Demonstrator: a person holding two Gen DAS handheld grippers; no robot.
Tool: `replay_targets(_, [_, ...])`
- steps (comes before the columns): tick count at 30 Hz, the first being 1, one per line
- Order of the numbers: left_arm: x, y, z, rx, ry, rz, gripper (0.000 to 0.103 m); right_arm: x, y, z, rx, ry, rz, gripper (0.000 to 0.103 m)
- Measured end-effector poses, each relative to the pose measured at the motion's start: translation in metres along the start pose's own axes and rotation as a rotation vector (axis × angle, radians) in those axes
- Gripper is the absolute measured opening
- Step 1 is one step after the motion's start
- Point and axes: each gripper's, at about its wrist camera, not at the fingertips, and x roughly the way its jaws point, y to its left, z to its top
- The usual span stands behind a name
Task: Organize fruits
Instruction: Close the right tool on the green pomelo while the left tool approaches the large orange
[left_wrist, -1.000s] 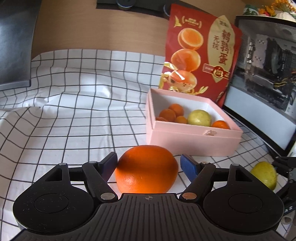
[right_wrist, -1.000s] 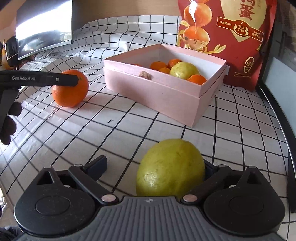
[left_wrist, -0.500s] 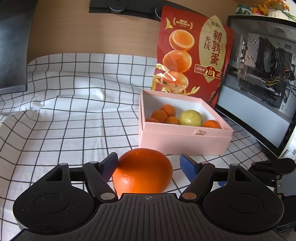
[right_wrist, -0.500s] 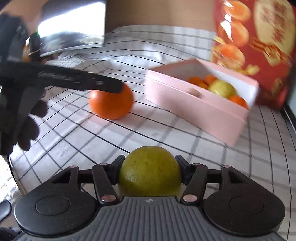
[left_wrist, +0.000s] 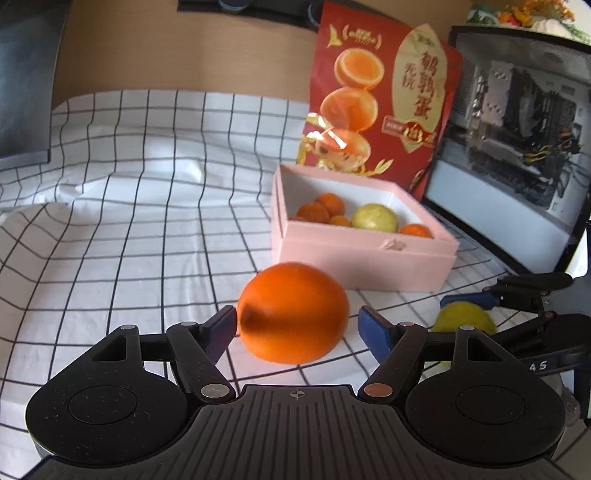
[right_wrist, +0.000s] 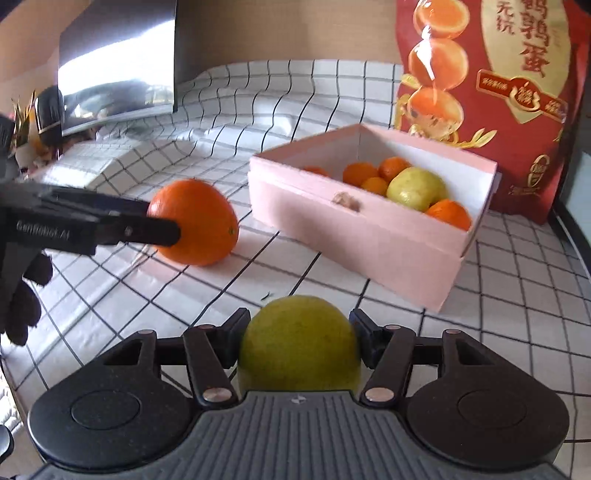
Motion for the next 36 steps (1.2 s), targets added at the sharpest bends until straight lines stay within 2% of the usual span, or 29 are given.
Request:
replay_targets(3, [-0.007,0.003,0.004,-0.008,-0.034,-0.006,0.078,-0.014,-0.004,0.001,-0.027,-0.046,-0.009,0.071])
replay_targets(6, [-0.009,0.011,0.009,-0.043,-0.074,0.008,0.078,-0.022,-0.009,-0.003,-0.041,-0.053,-0.002,0.076])
replay_targets(10, [0.001,0.027,0.012,-0.117,-0.075,0.026,0.078,-0.017,-0.014,-0.016,-0.021,-0.009,0.031,0.076])
replay_targets(12, [0.006,0.029,0.011,-0.123,-0.061,0.021,0.078,-0.011,-0.014,-0.020,-0.017,0.034,0.035,0.076])
replay_targets(16, [0.008,0.015,0.007,-0.069,-0.021,-0.024,0.078,-0.013,-0.013,-0.021,-0.018,0.018,0.039,0.076])
replay_targets(17, [0.008,0.008,0.005,-0.046,-0.005,-0.037,0.081,-0.013,-0.013,-0.021,-0.020,0.021,0.040,0.076])
replay_targets(20, [0.002,-0.014,-0.001,0.056,0.005,-0.018,0.081,-0.011,-0.011,-0.021,-0.033,0.034,0.044,0.076])
replay_targets(23, [-0.008,-0.024,-0.003,0.081,0.014,-0.061,0.081,-0.009,-0.007,-0.021,-0.046,0.040,0.039,0.076])
replay_targets(27, [-0.015,-0.022,-0.001,0.025,0.017,-0.160,0.080,-0.009,-0.005,-0.021,-0.056,0.042,0.032,0.076])
replay_targets(28, [-0.016,-0.020,0.000,0.020,0.000,-0.153,0.080,-0.010,-0.005,-0.022,-0.057,0.041,0.030,0.076])
replay_targets(32, [-0.007,-0.016,0.002,0.046,-0.024,-0.026,0.078,-0.009,-0.004,-0.021,-0.060,0.041,0.027,0.076])
replay_targets(34, [0.005,-0.014,0.002,0.060,0.007,-0.011,0.081,-0.009,-0.004,-0.021,-0.061,0.043,0.026,0.076])
replay_targets(36, [0.011,-0.016,0.002,0.069,0.015,-0.029,0.081,-0.009,-0.004,-0.021,-0.063,0.047,0.025,0.076])
